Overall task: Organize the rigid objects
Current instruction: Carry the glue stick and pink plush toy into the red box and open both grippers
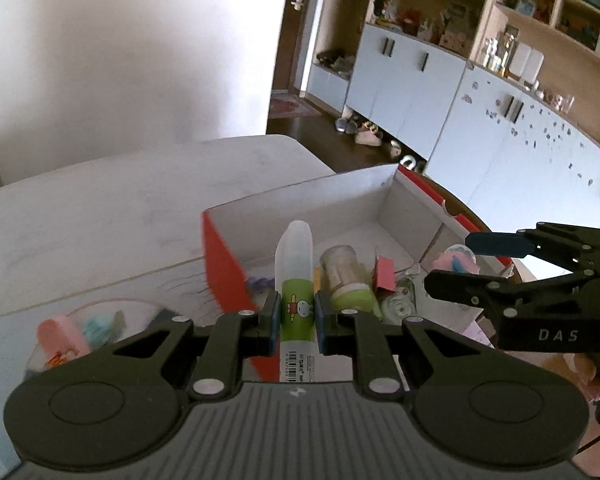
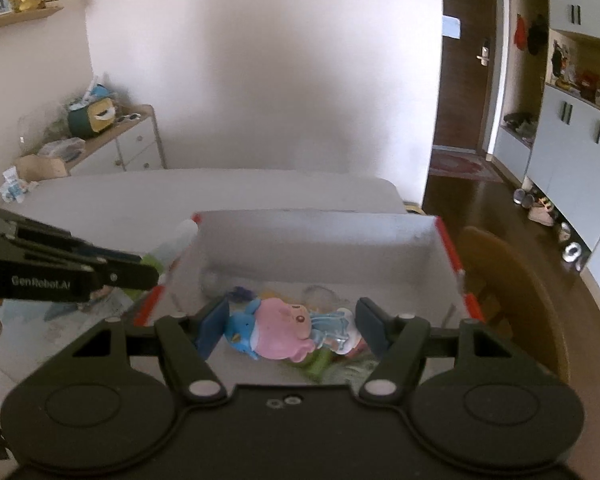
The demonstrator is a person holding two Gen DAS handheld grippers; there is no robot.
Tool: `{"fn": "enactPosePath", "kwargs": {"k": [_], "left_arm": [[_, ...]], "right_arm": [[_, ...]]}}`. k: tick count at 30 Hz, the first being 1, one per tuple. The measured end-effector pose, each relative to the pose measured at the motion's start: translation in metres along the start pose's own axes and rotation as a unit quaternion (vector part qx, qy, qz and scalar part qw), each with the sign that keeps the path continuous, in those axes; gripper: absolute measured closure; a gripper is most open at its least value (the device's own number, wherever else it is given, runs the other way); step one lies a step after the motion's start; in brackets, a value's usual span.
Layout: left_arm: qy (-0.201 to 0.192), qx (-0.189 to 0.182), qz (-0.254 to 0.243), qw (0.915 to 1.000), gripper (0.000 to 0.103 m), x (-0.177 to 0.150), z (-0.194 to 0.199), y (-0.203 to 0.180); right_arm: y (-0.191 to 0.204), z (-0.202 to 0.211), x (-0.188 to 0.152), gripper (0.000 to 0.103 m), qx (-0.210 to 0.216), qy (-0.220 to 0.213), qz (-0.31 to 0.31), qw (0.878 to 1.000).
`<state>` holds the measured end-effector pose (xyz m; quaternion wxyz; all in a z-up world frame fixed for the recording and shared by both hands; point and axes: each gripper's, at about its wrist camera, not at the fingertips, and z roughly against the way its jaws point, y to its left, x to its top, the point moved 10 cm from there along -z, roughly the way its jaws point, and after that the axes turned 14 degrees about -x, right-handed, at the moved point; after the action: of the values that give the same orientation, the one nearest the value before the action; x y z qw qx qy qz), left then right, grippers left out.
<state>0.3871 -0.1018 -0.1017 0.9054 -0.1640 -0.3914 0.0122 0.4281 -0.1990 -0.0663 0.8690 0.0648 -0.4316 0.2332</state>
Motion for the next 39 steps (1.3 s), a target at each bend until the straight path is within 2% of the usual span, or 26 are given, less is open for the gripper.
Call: {"fn": "enactPosePath", "kwargs": {"k": [9,23,39], "left_arm": [[0.026,0.011,-0.019,0.9994,0.086,0.026,-0.052,-0.008],[0.089,0.032,-0.009,0.9955,0.086,0.032,-0.131,0.001],[0.125,0.044,-0.005,0.9911,0.086,0.033,-0.161,0.002]], "right_arm": [[-0.03,-0.032,-0.012,0.034,-0.015,0.023,0.004,1.0],[-0.026,-0.068,-0.019,0.034,0.0,0.045,0.04,0.998],[-0.029,-0.09,-0.034,0.034,-0.003,0.064,0.073,0.995]]}}
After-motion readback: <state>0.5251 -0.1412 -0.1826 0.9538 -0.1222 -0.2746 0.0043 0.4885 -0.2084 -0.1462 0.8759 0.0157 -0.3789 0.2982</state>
